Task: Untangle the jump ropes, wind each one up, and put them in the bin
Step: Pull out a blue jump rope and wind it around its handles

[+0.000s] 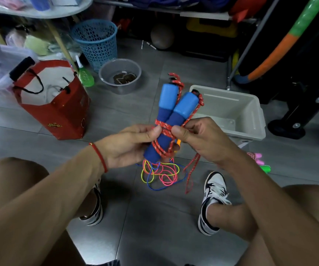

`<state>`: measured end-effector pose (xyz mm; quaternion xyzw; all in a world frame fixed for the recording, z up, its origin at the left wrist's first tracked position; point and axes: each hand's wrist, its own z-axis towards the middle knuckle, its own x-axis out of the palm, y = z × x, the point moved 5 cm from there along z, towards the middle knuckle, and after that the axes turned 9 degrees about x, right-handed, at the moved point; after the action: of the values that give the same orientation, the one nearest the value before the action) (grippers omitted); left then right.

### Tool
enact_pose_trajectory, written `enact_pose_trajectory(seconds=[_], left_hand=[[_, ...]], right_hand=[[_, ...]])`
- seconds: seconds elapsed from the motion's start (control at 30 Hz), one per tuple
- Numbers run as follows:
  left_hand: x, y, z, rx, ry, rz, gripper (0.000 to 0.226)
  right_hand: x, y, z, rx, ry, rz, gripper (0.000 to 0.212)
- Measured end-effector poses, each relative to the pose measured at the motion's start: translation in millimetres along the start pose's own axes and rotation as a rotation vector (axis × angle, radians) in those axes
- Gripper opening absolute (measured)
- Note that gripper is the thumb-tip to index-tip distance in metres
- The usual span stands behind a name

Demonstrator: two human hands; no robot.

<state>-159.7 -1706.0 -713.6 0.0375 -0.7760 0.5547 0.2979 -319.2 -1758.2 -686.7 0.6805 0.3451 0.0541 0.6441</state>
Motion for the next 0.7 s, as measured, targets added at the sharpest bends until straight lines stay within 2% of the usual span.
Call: enact_pose_trajectory(seconds=[0.1, 0.2, 0.33, 0.47, 0.53, 0.63, 0.7], left_hand=[[1.1, -0.9, 2.1, 0.096, -0.062, 0.006, 0.040], [-11.6, -6.5, 5.6, 0.163, -0.199, 0.135, 0.041], [-33.3, -11.7, 5.4, 0.181, -0.420, 0.345, 0.034], [-38.1, -8.9, 10.4, 0.239, -0.549, 0.565, 0.022], [-34.4, -8.7, 13.9, 0.264, -0.576, 0.796, 0.029], [-14.0, -14.7, 9.9, 0.381, -0.673, 1.209, 0.023], [0.8, -14.6, 4.9, 0.430, -0.753, 1.384, 0.025]], right_hand=[[2.2, -6.0, 1.2, 0.064, -0.047, 0.118, 0.041], [-0.2, -16.6, 7.2, 0.157, -0.216, -0.064, 0.031], [5.4, -19.1, 6.3, 0.251, -0.165, -0.288, 0.023], [10.6, -6.7, 2.4, 0.253, -0.253, -0.263, 0.038], [14.9, -1.1, 1.9, 0.242, -0.311, -0.262, 0.044], [17.8, 1.7, 2.2, 0.284, -0.405, -0.173, 0.052], [21.7, 3.2, 2.2, 0.330, -0.452, -0.101, 0.060]])
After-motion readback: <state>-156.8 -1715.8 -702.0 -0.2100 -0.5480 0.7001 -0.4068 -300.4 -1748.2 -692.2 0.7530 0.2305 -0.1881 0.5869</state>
